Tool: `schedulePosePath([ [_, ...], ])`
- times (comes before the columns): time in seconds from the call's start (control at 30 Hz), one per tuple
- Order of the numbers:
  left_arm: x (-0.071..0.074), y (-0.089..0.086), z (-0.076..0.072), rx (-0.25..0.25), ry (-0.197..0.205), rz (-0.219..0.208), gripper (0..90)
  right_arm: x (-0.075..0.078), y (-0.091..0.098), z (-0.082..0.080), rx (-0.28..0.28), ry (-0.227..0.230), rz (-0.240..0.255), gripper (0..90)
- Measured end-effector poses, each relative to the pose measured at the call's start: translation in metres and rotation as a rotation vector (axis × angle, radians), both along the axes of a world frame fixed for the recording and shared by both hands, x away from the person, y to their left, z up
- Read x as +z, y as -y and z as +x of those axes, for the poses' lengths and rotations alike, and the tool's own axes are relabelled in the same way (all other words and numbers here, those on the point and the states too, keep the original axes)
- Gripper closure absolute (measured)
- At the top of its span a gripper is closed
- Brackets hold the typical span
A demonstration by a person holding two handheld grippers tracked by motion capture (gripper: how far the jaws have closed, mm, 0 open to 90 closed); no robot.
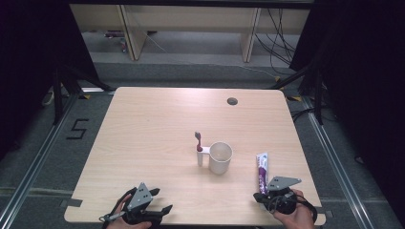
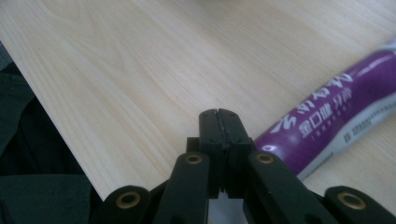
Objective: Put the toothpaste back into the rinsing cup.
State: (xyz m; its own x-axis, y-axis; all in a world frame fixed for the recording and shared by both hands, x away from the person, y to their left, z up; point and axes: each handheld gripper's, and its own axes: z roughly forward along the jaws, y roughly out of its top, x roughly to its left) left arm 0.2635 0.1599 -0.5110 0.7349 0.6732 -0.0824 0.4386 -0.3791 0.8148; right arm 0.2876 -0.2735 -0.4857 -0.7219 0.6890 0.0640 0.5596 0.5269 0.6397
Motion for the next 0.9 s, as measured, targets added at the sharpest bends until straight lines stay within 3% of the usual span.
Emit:
schedulePosePath([
  [0.07, 0.000, 0.000, 0.001, -0.006, -0.001, 0.000, 27.4, 0.001, 0.004, -0.003, -0.015, -0.029, 0.000, 89.1],
  [0.13, -0.001, 0.000, 0.001, -0.004, 0.000, -0.005, 27.4, 0.000, 0.008, -0.002, -0.007, -0.003, -0.004, 88.5],
  [0.2, 0.000, -0.001, 0.001, -0.012, 0.002, 0.017, 27.5, 0.001, 0.010, -0.002, -0.015, -0.009, -0.007, 87.2],
  [0.23, 0.000, 0.000, 0.000, -0.001, 0.001, 0.003, 27.4, 0.002, 0.010, -0.002, -0.013, -0.022, -0.011, 86.1],
  [0.37, 0.000, 0.001, 0.001, -0.003, -0.004, 0.000, 27.5, 0.014, 0.008, 0.000, -0.044, 0.005, 0.003, 78.6],
  [0.4, 0.000, 0.001, 0.001, -0.003, -0.005, 0.000, 27.5, 0.018, 0.006, -0.001, -0.085, 0.000, 0.012, 75.8],
  [0.43, 0.000, -0.001, 0.002, -0.013, -0.001, 0.032, 27.5, 0.022, 0.008, 0.004, -0.069, 0.039, -0.027, 71.2],
  [0.47, 0.000, -0.001, 0.002, -0.014, -0.004, 0.038, 27.5, 0.025, 0.006, 0.004, -0.096, 0.009, -0.049, 65.5],
  [0.53, 0.000, 0.001, 0.001, -0.002, -0.003, 0.001, 27.5, 0.029, 0.008, 0.011, -0.131, 0.018, -0.110, 57.9],
  [0.6, 0.001, -0.001, 0.001, -0.009, 0.004, 0.019, 27.5, 0.029, 0.006, 0.018, -0.161, -0.015, -0.153, 50.5],
  [0.77, 0.000, -0.001, 0.001, 0.001, 0.001, 0.006, 27.5, 0.024, 0.001, 0.039, -0.192, -0.067, -0.191, 45.7],
  [0.87, -0.001, 0.000, 0.001, 0.006, 0.001, -0.009, 27.5, 0.021, -0.006, 0.050, -0.214, -0.124, -0.192, 42.2],
  [0.9, 0.000, 0.000, 0.001, 0.007, 0.002, -0.008, 27.5, 0.020, -0.009, 0.053, -0.208, -0.116, -0.201, 42.5],
])
